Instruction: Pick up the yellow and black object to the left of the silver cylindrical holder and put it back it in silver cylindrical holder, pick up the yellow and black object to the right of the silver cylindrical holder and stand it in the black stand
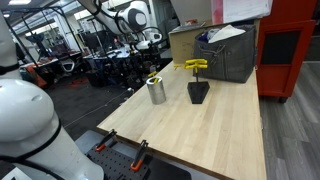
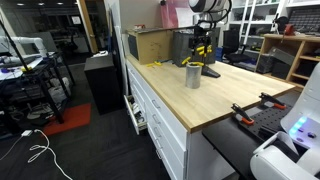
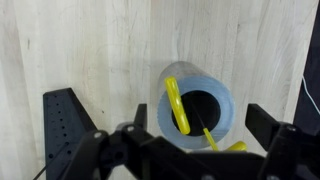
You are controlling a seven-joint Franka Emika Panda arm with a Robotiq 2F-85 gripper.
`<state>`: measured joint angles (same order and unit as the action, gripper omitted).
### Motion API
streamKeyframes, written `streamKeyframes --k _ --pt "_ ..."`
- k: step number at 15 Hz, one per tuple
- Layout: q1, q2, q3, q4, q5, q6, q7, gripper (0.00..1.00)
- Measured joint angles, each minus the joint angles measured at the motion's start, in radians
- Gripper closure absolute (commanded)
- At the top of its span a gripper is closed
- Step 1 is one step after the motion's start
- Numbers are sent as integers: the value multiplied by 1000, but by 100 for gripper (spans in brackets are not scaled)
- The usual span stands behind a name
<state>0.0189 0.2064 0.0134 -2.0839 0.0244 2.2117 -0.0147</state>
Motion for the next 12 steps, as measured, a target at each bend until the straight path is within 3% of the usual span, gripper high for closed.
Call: streamKeyframes --k 12 --pt "3 85 -4 48 -36 15 0 0"
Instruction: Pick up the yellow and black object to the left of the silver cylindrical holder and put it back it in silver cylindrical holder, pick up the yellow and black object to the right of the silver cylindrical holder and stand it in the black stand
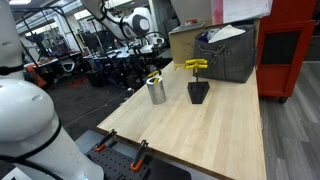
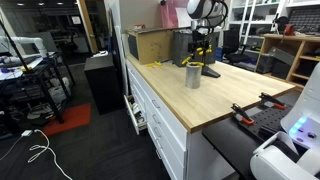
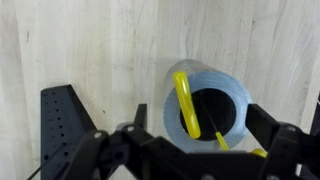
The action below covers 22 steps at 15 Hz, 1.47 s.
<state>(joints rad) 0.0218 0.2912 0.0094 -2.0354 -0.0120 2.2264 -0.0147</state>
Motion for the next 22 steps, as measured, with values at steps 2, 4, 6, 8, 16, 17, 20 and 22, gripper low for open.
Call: streamKeyframes --k 2,4,6,8,16,17,20,22 --pt "0 17 -2 13 -9 1 0 0" --pt "0 33 -3 25 -12 1 0 3" --pt "0 44 -4 33 -13 2 0 27" --pt "0 53 -3 37 -13 2 0 39" --pt "0 66 -3 40 -13 2 0 100" --pt "0 66 -3 40 -13 2 0 100" --pt "0 63 5 41 -11 2 -2 98" --pt "0 59 6 41 -11 2 -2 100"
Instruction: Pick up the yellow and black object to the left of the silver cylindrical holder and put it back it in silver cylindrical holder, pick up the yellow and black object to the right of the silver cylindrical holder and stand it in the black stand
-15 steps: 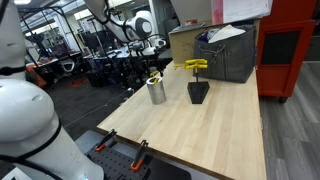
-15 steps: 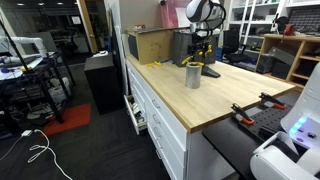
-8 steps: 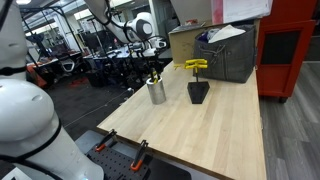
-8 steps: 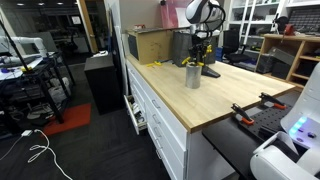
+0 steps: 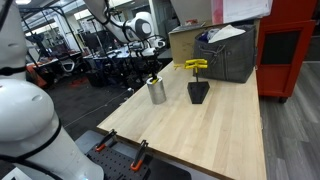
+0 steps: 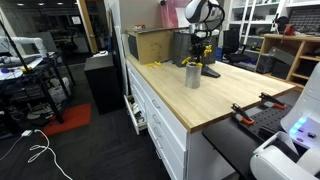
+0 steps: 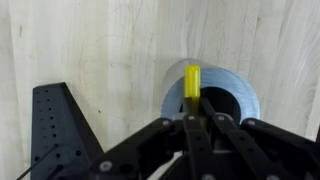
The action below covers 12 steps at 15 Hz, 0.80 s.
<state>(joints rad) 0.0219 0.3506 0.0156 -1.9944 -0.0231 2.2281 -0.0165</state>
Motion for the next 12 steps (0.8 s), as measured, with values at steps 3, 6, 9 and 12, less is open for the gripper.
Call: streamKeyframes --k 3,6,9,12 --pt "-1 -9 0 1 0 0 0 74" --pt "-2 -16 -1 1 0 0 0 60" --pt "-2 -16 -1 0 0 0 0 38" --pt "-1 -14 0 -2 0 0 0 14"
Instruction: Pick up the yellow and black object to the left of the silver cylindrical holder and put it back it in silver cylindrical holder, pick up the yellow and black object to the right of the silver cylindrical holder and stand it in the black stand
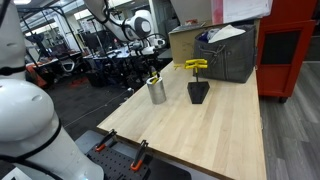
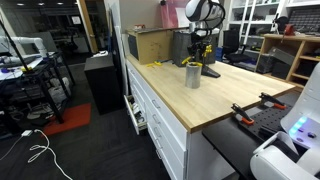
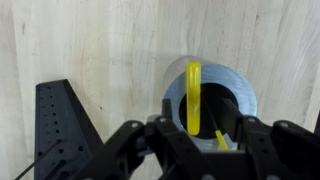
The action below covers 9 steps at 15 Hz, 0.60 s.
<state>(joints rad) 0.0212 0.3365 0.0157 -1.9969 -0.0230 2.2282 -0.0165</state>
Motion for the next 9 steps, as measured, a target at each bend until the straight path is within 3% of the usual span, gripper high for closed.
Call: streamKeyframes --k 2,9 --pt "1 2 1 -2 0 0 0 0" --pt "1 11 2 -2 0 0 0 0"
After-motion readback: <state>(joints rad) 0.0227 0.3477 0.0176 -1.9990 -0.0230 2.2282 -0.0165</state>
